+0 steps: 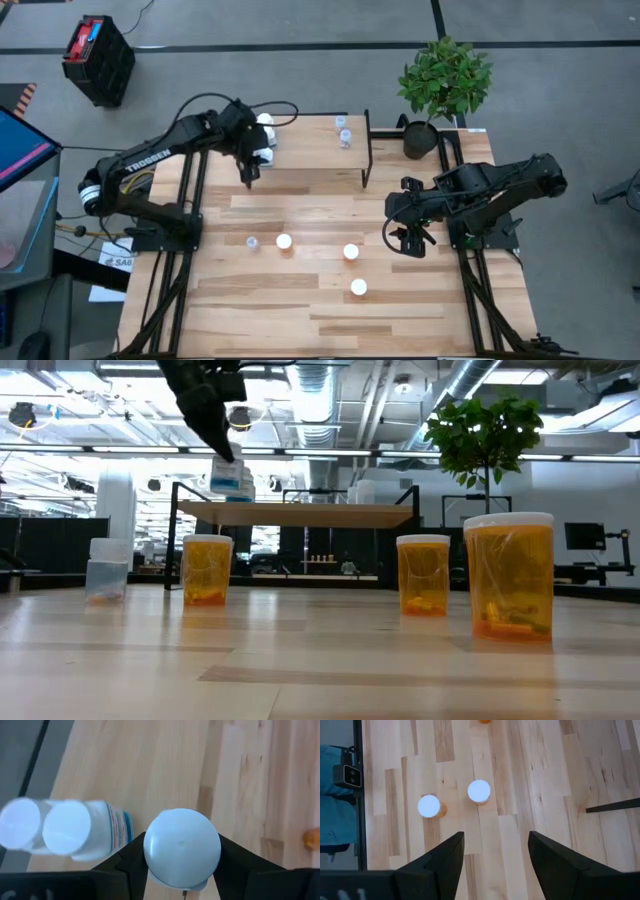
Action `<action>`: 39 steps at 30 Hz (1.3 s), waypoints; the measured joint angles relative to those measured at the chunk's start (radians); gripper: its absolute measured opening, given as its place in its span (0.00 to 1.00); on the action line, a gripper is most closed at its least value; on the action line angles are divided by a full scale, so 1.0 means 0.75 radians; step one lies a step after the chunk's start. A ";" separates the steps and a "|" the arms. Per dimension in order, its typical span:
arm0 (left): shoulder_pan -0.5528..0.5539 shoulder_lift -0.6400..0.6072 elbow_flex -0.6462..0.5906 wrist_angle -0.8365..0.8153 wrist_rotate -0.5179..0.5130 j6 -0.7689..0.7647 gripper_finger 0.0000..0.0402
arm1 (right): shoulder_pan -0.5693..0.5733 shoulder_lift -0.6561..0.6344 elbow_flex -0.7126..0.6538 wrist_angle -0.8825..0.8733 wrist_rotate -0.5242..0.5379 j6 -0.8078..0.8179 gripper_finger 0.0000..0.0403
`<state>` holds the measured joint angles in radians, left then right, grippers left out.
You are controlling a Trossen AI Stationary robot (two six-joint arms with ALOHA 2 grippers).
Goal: Pick and place medicine bottles onto shelf by color
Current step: Put the white pill bottle on the shelf aligned with the other white pill bottles
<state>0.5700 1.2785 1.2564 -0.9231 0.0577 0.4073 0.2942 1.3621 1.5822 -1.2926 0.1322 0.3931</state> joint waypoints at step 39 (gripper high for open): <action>0.075 0.043 0.002 0.097 -0.090 0.057 0.59 | 0.000 0.000 0.000 0.000 0.000 0.025 0.61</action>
<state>0.6266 1.3106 1.2579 -0.8505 -0.0100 0.4499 0.2939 1.3622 1.5822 -1.2929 0.1322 0.4117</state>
